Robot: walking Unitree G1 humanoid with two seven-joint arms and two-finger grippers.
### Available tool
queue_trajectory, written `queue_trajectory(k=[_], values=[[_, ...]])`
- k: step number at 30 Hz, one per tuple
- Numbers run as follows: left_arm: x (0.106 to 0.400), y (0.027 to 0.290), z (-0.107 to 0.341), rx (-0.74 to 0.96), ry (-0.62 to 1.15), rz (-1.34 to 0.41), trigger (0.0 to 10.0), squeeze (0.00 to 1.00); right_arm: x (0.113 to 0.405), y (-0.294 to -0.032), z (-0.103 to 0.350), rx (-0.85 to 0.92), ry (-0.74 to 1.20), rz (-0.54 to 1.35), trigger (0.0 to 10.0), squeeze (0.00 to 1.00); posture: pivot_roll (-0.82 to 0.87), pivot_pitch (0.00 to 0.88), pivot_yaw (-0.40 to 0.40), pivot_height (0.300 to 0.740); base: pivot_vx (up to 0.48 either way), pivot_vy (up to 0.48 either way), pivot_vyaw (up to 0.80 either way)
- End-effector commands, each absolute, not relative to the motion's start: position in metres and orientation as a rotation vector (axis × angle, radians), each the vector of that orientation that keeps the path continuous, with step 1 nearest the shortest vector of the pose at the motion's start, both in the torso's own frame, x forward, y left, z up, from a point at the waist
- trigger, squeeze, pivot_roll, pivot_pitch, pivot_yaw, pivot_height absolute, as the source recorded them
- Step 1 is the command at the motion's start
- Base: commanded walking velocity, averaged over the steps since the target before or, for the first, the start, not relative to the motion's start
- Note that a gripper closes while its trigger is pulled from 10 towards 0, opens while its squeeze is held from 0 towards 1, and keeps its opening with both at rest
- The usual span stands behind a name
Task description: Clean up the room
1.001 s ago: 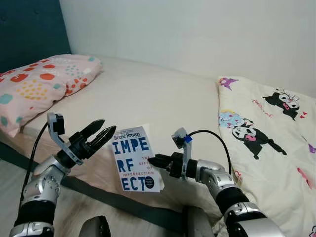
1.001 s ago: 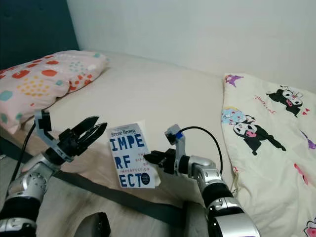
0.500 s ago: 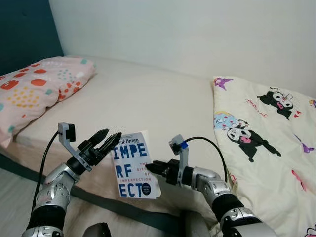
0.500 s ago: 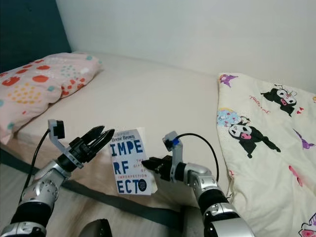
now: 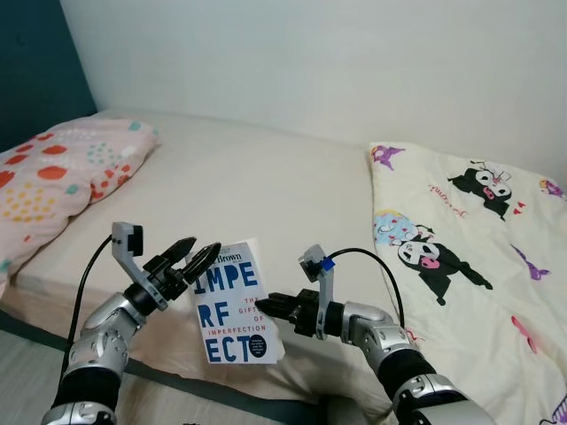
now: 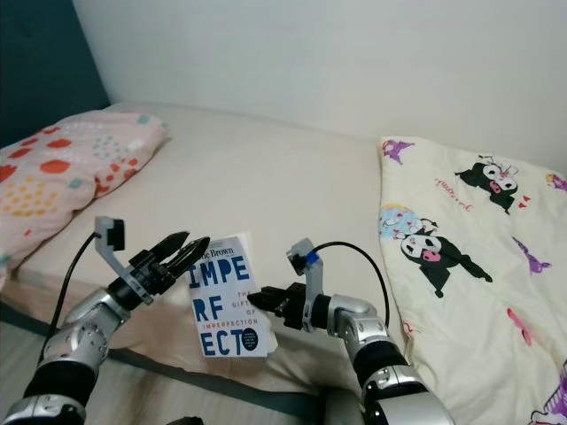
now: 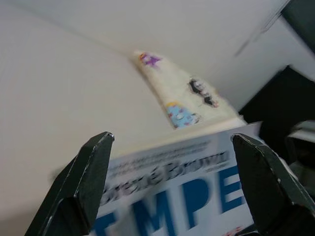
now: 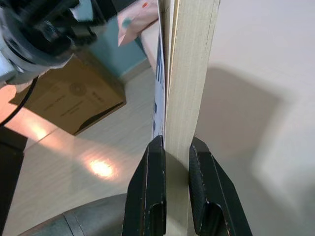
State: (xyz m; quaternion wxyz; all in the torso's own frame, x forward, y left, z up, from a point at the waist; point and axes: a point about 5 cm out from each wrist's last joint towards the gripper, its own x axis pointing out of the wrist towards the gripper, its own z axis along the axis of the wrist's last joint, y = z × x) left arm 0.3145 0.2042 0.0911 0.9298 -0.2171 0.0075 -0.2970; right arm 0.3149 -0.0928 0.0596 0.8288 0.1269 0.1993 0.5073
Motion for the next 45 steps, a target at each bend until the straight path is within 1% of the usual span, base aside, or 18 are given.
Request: queue_trajectory(k=[1, 9, 13, 16, 20, 21, 22, 23, 27, 29, 38, 45], values=[[0.315, 0.198, 0.087, -0.443, 0.035, -0.603, 10.0, 0.00, 0.316, -0.091, 0.062, 0.279, 0.390, 1.081, 10.0, 0.00, 0.05, 0.000, -0.050, 0.623, 0.000, 0.000, 0.00], [0.314, 0.194, 0.079, -0.446, 0.064, -0.575, 10.0, 0.00, 0.316, -0.091, 0.061, 0.287, 0.391, 1.064, 10.0, 0.00, 0.05, 0.000, -0.054, 0.646, 0.000, 0.000, 0.00], [0.315, 0.193, 0.078, -0.451, 0.069, -0.566, 10.0, 0.00, 0.316, -0.091, 0.061, 0.288, 0.391, 1.064, 10.0, 0.00, 0.05, 0.000, -0.054, 0.651, 0.000, 0.000, 0.00], [0.316, 0.193, 0.075, -0.455, 0.097, -0.535, 10.0, 0.00, 0.316, -0.091, 0.061, 0.287, 0.393, 1.061, 10.0, 0.00, 0.05, 0.000, -0.055, 0.661, 0.000, 0.000, 0.00], [0.318, 0.194, 0.073, -0.464, 0.107, -0.505, 10.0, 0.00, 0.315, -0.092, 0.060, 0.284, 0.395, 1.056, 10.0, 0.00, 0.05, 0.000, -0.057, 0.670, -0.480, 0.000, 0.00], [0.319, 0.198, 0.074, -0.476, 0.093, -0.468, 10.0, 0.00, 0.315, -0.092, 0.059, 0.283, 0.396, 1.055, 10.0, 0.00, 0.05, 0.000, -0.058, 0.680, -0.480, 0.000, 0.00], [0.319, 0.198, 0.074, -0.476, 0.093, -0.468, 10.0, 0.00, 0.315, -0.092, 0.059, 0.283, 0.396, 1.055, 10.0, 0.00, 0.05, 0.000, -0.058, 0.685, -0.480, 0.000, 0.00], [0.320, 0.202, 0.074, -0.496, 0.082, -0.434, 10.0, 0.00, 0.315, -0.092, 0.059, 0.281, 0.397, 1.055, 10.0, 0.00, 0.05, 0.000, -0.060, 0.689, 0.000, 0.000, 0.00], [0.321, 0.207, 0.074, -0.507, 0.077, -0.394, 10.0, 0.00, 0.315, -0.092, 0.059, 0.281, 0.397, 1.057, 10.0, 0.00, 0.05, 0.000, -0.061, 0.699, 0.000, 0.000, 0.00], [0.320, 0.207, 0.073, -0.500, 0.077, -0.394, 10.0, 0.00, 0.314, -0.092, 0.059, 0.279, 0.397, 1.058, 10.0, 0.00, 0.05, 0.000, -0.062, 0.713, 0.000, 0.000, 0.00], [0.320, 0.205, 0.071, -0.491, 0.081, -0.392, 10.0, 0.00, 0.315, -0.092, 0.057, 0.274, 0.398, 1.039, 10.0, 0.00, 0.05, 0.000, -0.063, 0.737, 0.000, 0.000, 0.00], [0.319, 0.204, 0.068, -0.469, 0.093, -0.382, 10.0, 0.00, 0.312, -0.091, 0.056, 0.291, 0.397, 1.047, 10.0, 0.00, 0.05, 0.000, -0.056, 0.740, 0.000, 0.000, 0.00]])
